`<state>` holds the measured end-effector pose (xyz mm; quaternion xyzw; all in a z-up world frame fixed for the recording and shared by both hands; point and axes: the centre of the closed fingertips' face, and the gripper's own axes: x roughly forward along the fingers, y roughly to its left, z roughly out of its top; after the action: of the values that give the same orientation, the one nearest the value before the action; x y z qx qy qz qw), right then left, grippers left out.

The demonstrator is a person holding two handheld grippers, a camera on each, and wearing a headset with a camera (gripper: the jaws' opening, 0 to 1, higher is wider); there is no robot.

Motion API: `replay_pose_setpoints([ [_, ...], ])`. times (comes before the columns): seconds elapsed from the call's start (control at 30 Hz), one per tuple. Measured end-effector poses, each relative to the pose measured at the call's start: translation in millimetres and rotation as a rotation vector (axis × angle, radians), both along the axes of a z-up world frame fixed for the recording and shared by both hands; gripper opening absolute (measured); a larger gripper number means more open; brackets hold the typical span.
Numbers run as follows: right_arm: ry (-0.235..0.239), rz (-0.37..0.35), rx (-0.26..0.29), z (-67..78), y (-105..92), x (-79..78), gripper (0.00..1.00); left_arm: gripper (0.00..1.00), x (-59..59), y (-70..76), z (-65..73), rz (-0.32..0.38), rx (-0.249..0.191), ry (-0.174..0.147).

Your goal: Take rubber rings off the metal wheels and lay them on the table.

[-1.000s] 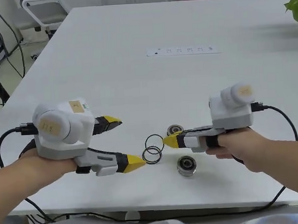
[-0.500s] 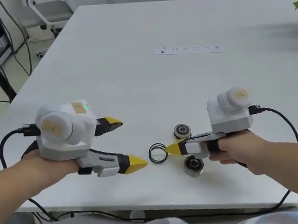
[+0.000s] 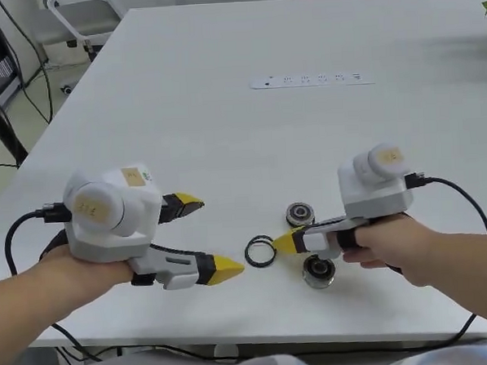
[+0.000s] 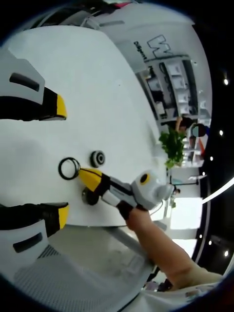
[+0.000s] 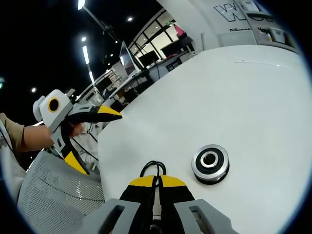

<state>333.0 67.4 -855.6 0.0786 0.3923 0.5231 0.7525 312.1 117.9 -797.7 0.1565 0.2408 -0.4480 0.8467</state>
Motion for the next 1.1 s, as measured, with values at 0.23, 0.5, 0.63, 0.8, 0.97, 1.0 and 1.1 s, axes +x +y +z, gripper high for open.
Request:
replay_pose_setpoints([
  [0.23,-0.017,-0.006,0.004,1.8,-2.4,3.6,0.06,0.69,0.1,-0.3,-1.4,-0.004,0.006,0.007],
  [0.5,-0.065,-0.014,0.043,15.5,-10.5,7.6,0.15,0.69,5.3,-6.3,-0.1,-0.012,0.005,0.01],
  [0.63,-0.111,-0.007,0.046,25.2,-15.0,8.7,0.19,0.68,10.1,-11.4,1.4,-0.021,-0.001,0.008],
  [0.8,-0.155,-0.007,0.031,28.9,-24.7,12.5,0.24,0.67,15.6,-17.1,2.0,-0.029,-0.006,0.01],
  [0.97,-0.19,-0.011,0.01,31.4,-35.1,14.9,0.31,0.66,22.6,-23.1,2.1,-0.03,-0.011,0.009],
  [1.0,-0.205,-0.011,-0.003,30.8,-38.3,16.5,0.33,0.66,24.4,-24.6,2.1,-0.028,-0.014,0.009],
  [1.1,-0.225,-0.004,-0.014,33.0,-42.8,15.5,0.34,0.66,27.5,-28.0,1.2,-0.029,-0.017,0.016],
])
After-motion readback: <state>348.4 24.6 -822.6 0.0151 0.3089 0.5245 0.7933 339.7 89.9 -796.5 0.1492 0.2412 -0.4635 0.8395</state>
